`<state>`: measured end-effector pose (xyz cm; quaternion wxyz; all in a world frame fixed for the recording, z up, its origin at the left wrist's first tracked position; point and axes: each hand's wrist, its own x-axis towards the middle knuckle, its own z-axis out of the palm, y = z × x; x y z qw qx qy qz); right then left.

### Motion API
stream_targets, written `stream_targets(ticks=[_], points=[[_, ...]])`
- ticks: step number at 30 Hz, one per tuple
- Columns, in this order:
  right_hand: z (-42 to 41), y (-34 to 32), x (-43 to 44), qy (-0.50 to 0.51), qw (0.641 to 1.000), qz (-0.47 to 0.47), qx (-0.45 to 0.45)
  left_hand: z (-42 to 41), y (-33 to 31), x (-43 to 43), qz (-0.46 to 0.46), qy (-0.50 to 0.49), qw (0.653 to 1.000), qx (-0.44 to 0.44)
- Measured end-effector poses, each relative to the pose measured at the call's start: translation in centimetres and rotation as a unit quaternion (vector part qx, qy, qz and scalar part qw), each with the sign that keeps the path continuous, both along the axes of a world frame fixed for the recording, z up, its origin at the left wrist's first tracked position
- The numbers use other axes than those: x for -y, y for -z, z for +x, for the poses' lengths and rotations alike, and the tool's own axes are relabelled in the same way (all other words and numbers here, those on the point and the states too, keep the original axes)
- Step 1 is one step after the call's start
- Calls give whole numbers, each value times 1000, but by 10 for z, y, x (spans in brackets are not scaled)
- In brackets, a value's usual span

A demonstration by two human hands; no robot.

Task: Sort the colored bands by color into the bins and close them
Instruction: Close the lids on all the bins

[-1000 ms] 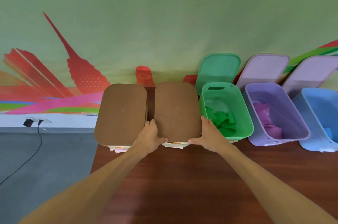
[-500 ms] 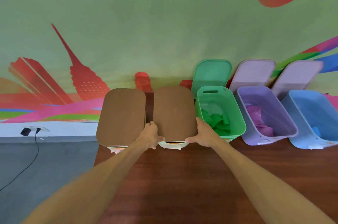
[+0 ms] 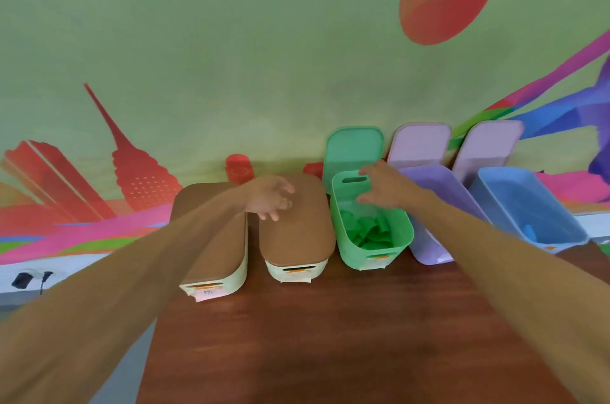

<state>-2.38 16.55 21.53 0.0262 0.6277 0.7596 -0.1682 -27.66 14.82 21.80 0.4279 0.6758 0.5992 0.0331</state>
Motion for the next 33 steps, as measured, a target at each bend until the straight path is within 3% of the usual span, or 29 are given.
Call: stream_targets(ticks=[9,16,20,26,33], points=[[77,-36,-84,-47,995,50,77,78,-25,-89,17,3,999,-38],[134,-5,-178,-128,984,80,91,138,-1,-174,108,-16,963,-247],[142,19,-211,-163,974,104,115,157,20,-206,131,-56,940,-310],[140,45,-237,-180,976,105,59,172,39,-230,133,-101,938,-304],[133,68,-243,-149,983,103,-1,178,51,-222,66,-199,959,-192]])
